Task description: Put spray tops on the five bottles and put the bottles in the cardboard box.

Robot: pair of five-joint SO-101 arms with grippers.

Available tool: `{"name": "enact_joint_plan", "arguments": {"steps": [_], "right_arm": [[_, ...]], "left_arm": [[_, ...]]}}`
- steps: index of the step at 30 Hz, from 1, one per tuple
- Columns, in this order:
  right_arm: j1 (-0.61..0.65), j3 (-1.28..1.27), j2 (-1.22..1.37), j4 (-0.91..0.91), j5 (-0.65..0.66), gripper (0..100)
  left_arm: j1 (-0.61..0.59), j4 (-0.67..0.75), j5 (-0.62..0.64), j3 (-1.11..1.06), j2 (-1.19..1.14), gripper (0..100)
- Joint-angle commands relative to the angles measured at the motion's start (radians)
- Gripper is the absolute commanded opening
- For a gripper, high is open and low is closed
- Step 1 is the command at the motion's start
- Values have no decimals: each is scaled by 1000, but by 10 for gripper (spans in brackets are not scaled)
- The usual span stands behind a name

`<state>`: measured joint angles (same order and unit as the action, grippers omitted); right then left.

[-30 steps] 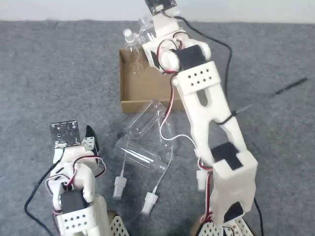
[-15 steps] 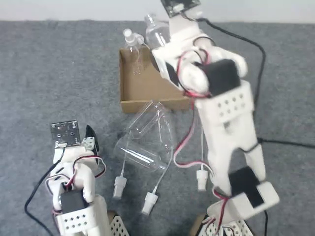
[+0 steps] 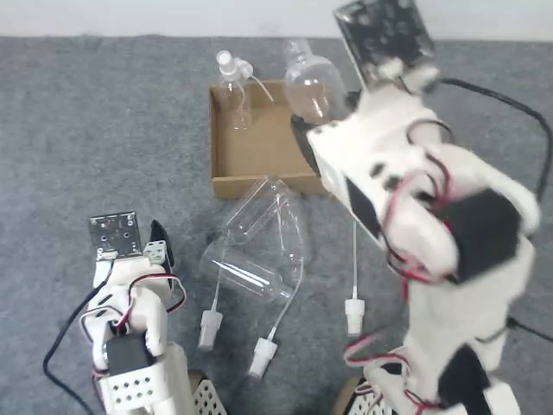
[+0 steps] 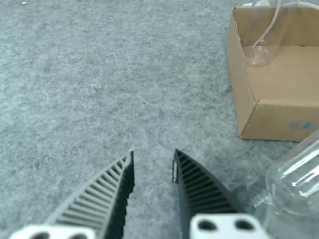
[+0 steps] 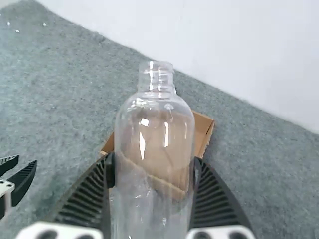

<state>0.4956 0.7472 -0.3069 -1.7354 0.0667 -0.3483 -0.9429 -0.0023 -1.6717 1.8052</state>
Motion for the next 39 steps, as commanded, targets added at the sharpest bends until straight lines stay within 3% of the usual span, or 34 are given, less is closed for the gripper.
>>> {"name": "enact_joint_plan", "arguments": {"steps": [1,9,21,28,33,39], "right_arm": [[-56,9,-84,-35,-9,6],[-243,9,-213,-51,-8,6],[-311,-232,-441,-44,-6,6],[-312,-356,-512,-35,-9,6],[-314,-502,-564,35,-9,6],[-314,-724,-687,173,-3,6]], "left_arm": [[-2,23,-66,19,23,117],[26,-83,-135,205,23,203],[361,-302,-218,410,-15,207],[371,-313,-219,530,-350,208],[377,-404,-235,639,-598,210],[368,-433,-196,650,-801,314]]}}
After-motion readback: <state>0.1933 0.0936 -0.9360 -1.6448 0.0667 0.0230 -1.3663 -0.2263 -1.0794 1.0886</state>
